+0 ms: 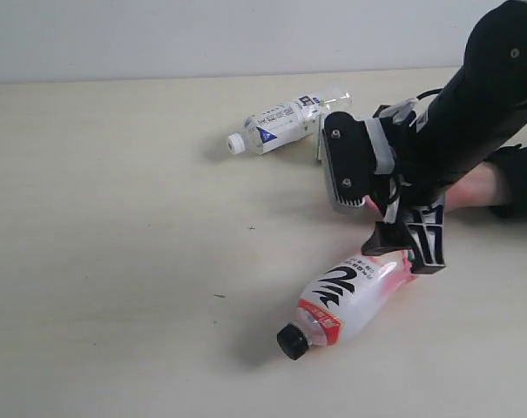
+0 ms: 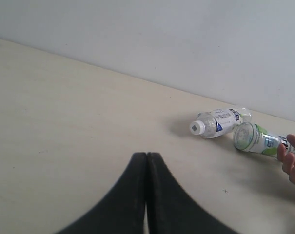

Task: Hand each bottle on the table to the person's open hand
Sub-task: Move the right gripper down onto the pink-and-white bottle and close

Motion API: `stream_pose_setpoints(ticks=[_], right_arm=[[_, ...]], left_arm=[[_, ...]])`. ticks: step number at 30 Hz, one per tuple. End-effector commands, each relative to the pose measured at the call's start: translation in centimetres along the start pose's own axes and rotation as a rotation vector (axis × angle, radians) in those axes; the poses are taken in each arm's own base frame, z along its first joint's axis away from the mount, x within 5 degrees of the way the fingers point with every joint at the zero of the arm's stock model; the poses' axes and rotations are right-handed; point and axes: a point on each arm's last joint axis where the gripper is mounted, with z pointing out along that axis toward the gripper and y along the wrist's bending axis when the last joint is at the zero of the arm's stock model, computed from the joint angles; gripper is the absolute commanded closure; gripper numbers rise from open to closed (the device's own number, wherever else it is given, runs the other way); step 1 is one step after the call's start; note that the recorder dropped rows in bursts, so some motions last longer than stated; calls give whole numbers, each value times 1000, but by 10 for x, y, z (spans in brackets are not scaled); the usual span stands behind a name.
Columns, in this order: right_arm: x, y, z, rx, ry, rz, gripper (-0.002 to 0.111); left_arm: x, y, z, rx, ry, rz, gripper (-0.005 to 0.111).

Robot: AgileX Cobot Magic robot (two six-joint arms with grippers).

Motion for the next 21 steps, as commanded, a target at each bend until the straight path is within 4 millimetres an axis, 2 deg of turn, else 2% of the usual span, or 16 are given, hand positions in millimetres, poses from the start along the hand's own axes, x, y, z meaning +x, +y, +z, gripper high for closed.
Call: stream_pose_setpoints(ticks=[1, 5, 8, 12, 14, 21], right_arm=[[-6, -2, -3, 41, -70, 88, 40], [-5, -4, -4, 62, -54, 69, 40], [-7, -2, -14, 74, -78, 89, 40], [-2, 4, -34, 92, -17, -44, 34], [1, 3, -38, 111, 22, -79, 34], [5, 5, -24, 41, 62, -105, 34]], left_arm=[[0, 0, 0, 8, -6, 7, 107], [0, 0, 0, 8, -6, 7, 107], [0, -1, 0, 19, -2, 9, 107], [0, -1, 0, 19, -2, 9, 107], [0, -1, 0, 19, -2, 9, 107], [0, -1, 0, 19, -2, 9, 107]])
